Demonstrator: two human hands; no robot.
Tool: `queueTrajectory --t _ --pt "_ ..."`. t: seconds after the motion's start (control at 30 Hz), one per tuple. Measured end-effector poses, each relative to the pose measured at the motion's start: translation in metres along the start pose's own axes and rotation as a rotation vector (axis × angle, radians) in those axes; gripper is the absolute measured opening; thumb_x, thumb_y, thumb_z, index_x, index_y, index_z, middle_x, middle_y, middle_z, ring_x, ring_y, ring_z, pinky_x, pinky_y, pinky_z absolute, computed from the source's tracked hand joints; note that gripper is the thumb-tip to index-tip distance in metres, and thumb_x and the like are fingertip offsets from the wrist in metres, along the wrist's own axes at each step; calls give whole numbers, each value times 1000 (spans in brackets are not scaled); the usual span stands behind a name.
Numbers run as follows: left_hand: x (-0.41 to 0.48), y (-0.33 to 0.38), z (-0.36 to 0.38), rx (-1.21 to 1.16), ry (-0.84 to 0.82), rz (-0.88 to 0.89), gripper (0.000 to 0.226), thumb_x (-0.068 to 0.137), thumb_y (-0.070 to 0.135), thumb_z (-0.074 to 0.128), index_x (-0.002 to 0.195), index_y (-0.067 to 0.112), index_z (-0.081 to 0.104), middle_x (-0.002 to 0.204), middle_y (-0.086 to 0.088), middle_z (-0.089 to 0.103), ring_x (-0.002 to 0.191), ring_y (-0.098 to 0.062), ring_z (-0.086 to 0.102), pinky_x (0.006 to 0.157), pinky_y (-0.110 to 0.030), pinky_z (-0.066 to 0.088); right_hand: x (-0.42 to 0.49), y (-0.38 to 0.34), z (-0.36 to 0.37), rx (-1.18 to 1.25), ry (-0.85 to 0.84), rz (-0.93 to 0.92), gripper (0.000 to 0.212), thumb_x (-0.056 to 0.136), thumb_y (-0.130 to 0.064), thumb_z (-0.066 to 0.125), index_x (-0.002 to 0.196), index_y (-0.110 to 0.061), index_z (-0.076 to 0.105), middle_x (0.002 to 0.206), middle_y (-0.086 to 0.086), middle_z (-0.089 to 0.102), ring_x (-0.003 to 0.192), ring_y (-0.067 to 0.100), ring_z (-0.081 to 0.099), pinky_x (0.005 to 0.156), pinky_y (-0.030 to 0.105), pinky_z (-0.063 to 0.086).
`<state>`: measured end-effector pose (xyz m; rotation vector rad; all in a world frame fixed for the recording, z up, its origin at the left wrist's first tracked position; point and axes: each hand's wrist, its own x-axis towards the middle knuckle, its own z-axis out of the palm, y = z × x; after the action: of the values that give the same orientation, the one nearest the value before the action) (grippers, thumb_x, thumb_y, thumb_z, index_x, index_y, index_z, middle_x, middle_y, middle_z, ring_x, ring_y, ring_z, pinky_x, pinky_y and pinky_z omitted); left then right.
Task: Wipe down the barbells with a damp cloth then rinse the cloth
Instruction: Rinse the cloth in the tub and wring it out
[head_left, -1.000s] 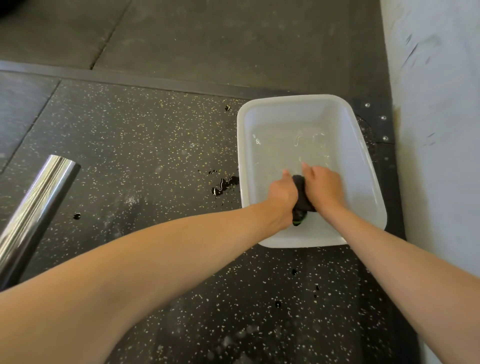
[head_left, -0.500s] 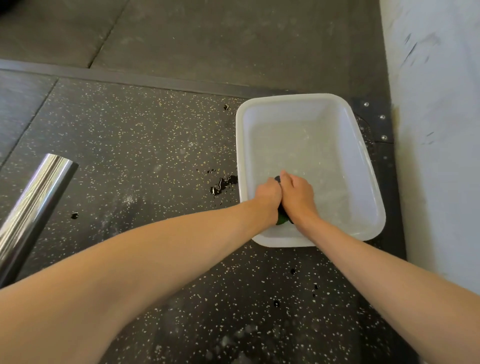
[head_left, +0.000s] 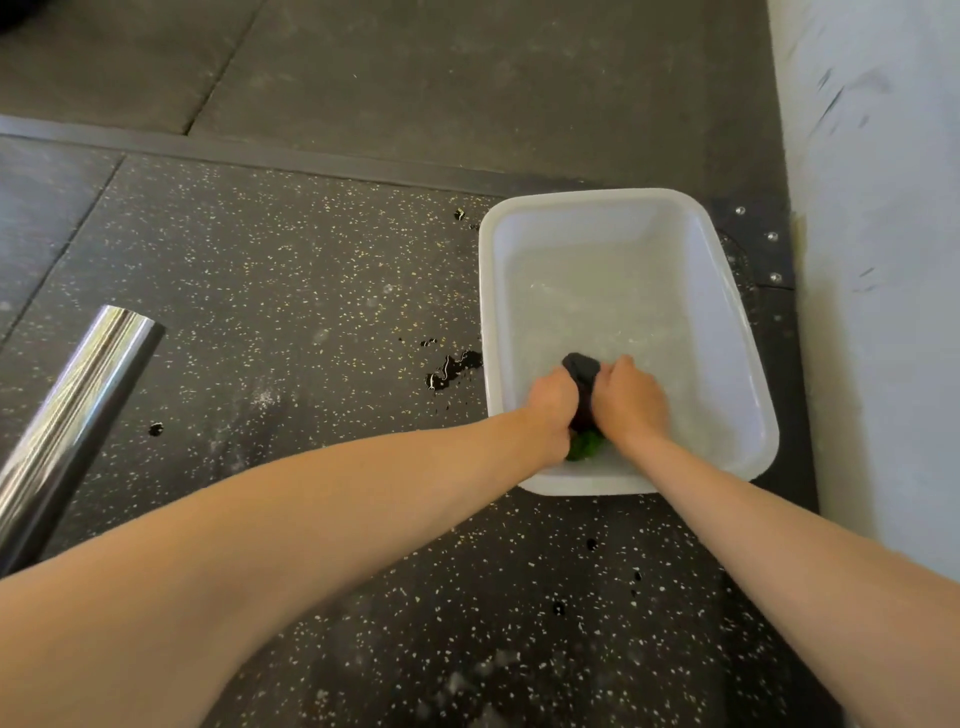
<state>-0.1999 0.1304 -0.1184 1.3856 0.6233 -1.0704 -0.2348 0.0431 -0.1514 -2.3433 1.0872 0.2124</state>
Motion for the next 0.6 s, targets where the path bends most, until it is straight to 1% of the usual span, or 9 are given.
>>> queueTrajectory --t 0.07,0.1,0.13,0.2,0.27,0.33,0.4,0.53,0.6 --pt "2 5 -1 4 -29 -11 43 107 38 35 126 9 60 120 -10 65 108 -25 61 97 -38 53 -7 -18 10 248 -40 3 32 106 -26 36 86 -8 53 82 8 58 79 28 54 61 37 35" --pt "3 7 -2 10 -36 3 42 107 39 37 123 9 62 117 -10 66 107 -25 61 97 -38 53 -11 -26 10 361 -16 -5 34 105 -25 38 78 -9 51 77 6 56 76 26 53 61 37 35" --pt "4 8 -3 16 -55 15 40 107 39 39 115 10 65 112 -10 69 103 -25 64 91 -38 55 -13 -31 9 423 22 -42 36 104 -24 40 72 -10 50 72 4 55 71 24 52 61 38 36" --pt "3 11 -9 46 -70 55 39 106 39 41 102 12 68 97 -10 72 92 -24 68 77 -36 57 -12 -31 0 360 55 -211 44 106 -27 40 66 -11 50 64 3 54 63 19 49 60 39 37" --pt "-4 6 -9 153 -26 115 41 107 39 37 97 12 66 92 -8 68 87 -22 63 77 -32 53 -1 -22 -13 129 43 -282 50 109 -34 36 71 -9 57 68 5 57 65 23 53 62 37 38" --pt "-9 -4 -5 275 -9 143 47 109 41 31 118 7 63 113 -12 66 105 -25 60 100 -35 48 14 -2 -24 -45 60 -176 55 109 -42 32 90 -3 66 83 12 65 78 30 60 71 38 44" --pt "-10 -10 2 279 20 127 50 109 40 30 138 7 53 132 -15 58 122 -29 54 112 -42 40 22 24 -24 -112 137 -102 49 109 -44 31 100 -7 62 92 13 67 81 29 60 72 40 46" --pt "22 -16 8 150 82 54 53 104 43 32 146 13 44 142 -12 53 128 -30 51 113 -45 40 18 31 -16 -100 212 35 30 109 -34 35 111 -9 53 104 14 61 90 31 58 73 41 45" --pt "21 -15 6 97 38 34 52 104 45 31 141 13 50 137 -12 57 124 -30 55 109 -46 45 12 13 -4 -67 97 23 30 109 -29 34 104 -9 56 97 12 60 88 33 59 70 38 43"
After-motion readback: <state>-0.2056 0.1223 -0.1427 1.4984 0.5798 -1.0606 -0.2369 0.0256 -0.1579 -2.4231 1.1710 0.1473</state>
